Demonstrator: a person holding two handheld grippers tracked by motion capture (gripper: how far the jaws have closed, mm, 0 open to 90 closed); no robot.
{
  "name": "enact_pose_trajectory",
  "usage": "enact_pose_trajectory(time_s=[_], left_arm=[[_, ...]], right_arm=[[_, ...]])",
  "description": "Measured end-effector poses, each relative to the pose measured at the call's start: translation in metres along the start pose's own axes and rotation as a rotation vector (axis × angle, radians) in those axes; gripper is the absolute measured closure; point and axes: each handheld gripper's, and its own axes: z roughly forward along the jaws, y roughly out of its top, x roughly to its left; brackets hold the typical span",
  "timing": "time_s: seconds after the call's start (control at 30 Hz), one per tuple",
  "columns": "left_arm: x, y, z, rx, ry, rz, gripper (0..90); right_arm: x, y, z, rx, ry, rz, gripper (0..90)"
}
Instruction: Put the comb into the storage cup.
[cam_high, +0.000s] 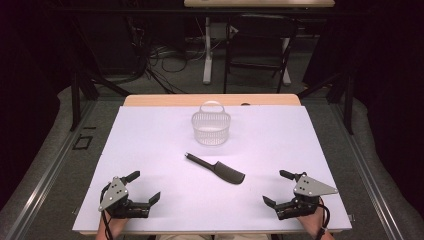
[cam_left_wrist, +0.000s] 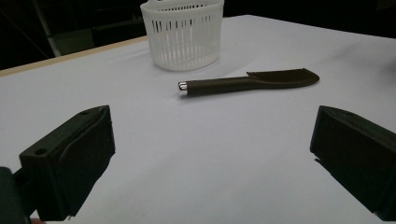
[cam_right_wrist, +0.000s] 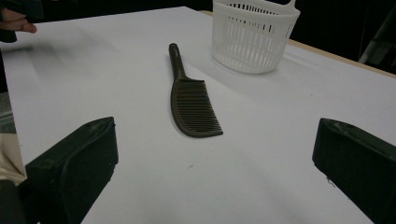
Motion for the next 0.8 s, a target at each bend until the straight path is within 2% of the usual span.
enact_pose_trajectory(time_s=[0.27,0.4,0.47,0.53,0.8], left_arm=[[0.001,0.002,0.002,0.003,0.004,0.003,0.0],[0.003,0.003,0.007,0.013,-0.002,-0.005,0.0],[0.003,0.005,0.011,0.017,0.004,-0.008,0.0],[0.002,0.006,0.012,0.017,0.002,-0.009,0.1],[0.001,0.01,0.027,0.064,-0.001,-0.006,0.1]], right_arm=[[-0.001,0.0,0.003,0.004,0.003,-0.005,0.0],[0.0,-0.001,0.004,0.005,0.015,0.012,0.0],[0.0,0.0,0.006,0.008,0.017,-0.01,0.0],[0.0,0.0,0.006,0.009,0.019,-0.007,0.1],[-0.001,0.0,0.006,0.008,0.026,-0.001,0.2]])
